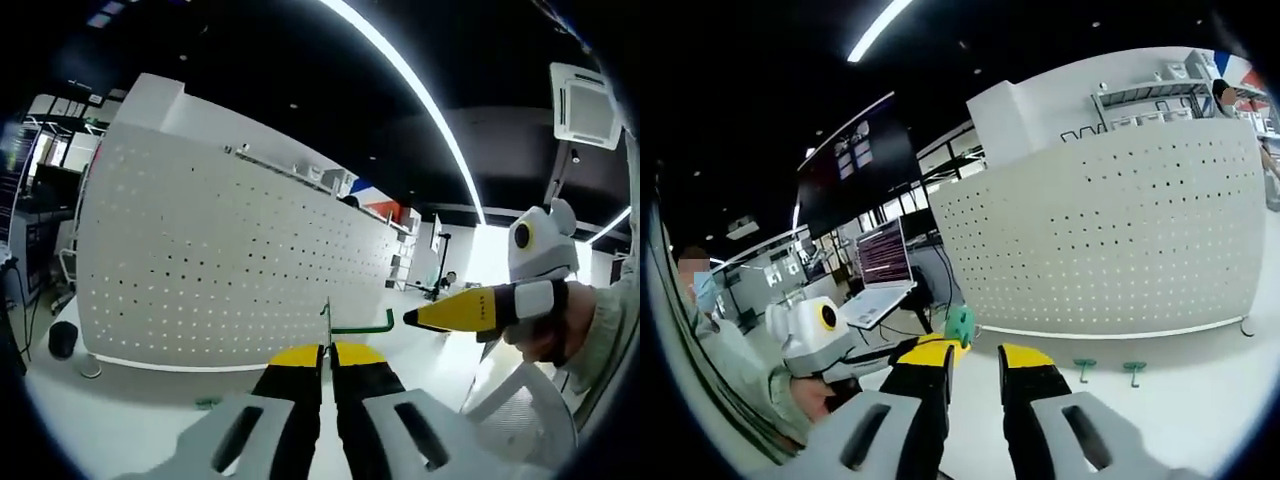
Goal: Insert the hook assembly into the mounting plate slot until the hook locks in place.
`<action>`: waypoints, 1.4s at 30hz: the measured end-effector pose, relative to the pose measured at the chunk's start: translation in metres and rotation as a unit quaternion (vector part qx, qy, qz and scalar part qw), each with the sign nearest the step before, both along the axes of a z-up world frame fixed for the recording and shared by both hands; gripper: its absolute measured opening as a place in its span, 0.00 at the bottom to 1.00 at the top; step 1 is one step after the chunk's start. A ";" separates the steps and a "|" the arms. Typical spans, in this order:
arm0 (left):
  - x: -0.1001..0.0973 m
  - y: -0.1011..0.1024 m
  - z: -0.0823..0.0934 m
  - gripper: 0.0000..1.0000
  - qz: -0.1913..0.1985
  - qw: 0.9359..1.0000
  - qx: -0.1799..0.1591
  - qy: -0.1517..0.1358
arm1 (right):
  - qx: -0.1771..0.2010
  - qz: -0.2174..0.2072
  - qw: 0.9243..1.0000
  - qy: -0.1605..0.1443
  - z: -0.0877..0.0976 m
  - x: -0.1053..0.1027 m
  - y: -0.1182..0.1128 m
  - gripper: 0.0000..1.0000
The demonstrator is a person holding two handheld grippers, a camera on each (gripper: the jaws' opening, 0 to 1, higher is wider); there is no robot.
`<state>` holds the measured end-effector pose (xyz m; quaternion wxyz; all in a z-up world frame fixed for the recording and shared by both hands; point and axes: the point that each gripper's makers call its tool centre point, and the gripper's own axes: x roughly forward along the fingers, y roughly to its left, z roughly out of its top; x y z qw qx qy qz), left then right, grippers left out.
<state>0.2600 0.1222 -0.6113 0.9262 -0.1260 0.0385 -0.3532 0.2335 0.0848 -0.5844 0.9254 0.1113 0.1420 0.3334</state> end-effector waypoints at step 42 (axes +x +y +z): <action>-0.021 -0.029 0.023 0.03 -0.045 0.995 0.035 -0.080 | 0.023 0.005 1.000 -0.004 0.006 0.001 0.007 0.03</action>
